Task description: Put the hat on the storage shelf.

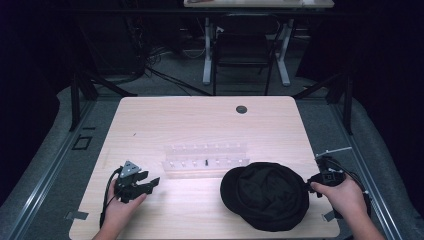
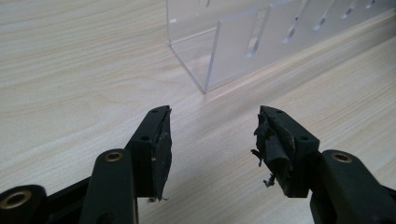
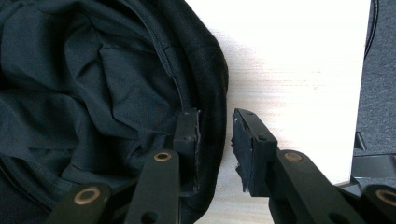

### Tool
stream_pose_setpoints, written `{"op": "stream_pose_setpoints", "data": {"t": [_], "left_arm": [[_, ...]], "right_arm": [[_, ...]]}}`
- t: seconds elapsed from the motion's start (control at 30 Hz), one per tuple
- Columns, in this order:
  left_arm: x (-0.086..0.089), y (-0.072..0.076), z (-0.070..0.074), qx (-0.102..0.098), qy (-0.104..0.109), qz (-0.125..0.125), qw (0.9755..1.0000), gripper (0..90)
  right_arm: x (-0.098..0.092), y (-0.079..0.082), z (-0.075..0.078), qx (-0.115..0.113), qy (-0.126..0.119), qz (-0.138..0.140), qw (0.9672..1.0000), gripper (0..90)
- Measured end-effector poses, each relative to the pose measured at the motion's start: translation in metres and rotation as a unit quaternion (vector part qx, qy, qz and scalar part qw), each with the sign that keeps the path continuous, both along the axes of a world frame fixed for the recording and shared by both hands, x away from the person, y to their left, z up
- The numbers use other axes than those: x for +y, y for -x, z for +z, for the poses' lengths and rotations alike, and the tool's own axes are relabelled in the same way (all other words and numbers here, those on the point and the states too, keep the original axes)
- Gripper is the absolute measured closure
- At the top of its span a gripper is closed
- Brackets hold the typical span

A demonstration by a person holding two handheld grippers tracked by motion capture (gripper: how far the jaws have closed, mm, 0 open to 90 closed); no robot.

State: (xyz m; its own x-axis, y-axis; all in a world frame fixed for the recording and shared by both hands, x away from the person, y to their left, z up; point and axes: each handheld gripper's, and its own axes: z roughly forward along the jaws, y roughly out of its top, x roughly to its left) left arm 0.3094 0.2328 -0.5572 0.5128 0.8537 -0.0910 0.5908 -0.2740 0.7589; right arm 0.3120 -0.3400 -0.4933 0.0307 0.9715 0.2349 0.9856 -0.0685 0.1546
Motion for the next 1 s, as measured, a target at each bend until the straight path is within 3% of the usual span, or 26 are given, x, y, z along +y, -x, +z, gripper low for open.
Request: {"op": "stream_pose_setpoints", "data": {"t": [0.07,0.1,0.13,0.27,0.4,0.6,0.63,0.67,0.77,1.0], "left_arm": [[0.000,0.000,0.000,0.000,-0.001,0.000,1.0000,45.4],[0.000,0.000,0.000,0.000,-0.001,0.000,1.0000,45.4],[0.000,0.000,0.000,0.000,-0.001,0.000,1.0000,45.4],[0.000,0.000,-0.001,0.001,0.000,0.000,1.0000,45.4],[-0.001,0.000,-0.001,0.002,0.001,-0.002,1.0000,45.3],[-0.001,0.000,-0.001,0.002,0.000,-0.003,1.0000,45.3],[-0.001,0.000,-0.001,0.002,-0.001,-0.003,1.0000,45.3],[-0.001,0.000,-0.001,0.002,-0.001,-0.003,1.0000,45.3],[-0.001,0.000,-0.001,0.002,0.000,-0.002,1.0000,45.3],[-0.001,0.000,-0.001,0.001,0.000,-0.002,1.0000,45.3]], "right_arm": [[0.002,0.000,-0.002,0.000,0.009,-0.013,0.9999,71.1],[-0.001,-0.001,0.000,0.015,0.019,0.008,0.9997,71.1],[0.000,-0.001,-0.003,0.008,0.003,-0.001,1.0000,71.1],[-0.002,-0.003,-0.007,0.021,0.006,0.004,0.9998,71.0],[-0.004,-0.004,-0.011,0.020,-0.015,-0.004,0.9997,71.1],[-0.006,-0.006,-0.014,0.035,-0.012,-0.001,0.9993,73.7],[-0.005,-0.007,-0.013,0.042,0.009,0.000,0.9991,74.1],[-0.005,-0.006,-0.017,0.033,-0.022,-0.003,0.9992,74.5],[-0.005,-0.008,-0.017,0.044,-0.010,0.005,0.9990,75.0],[-0.003,-0.009,-0.021,0.053,-0.014,0.004,0.9985,75.6]]}}
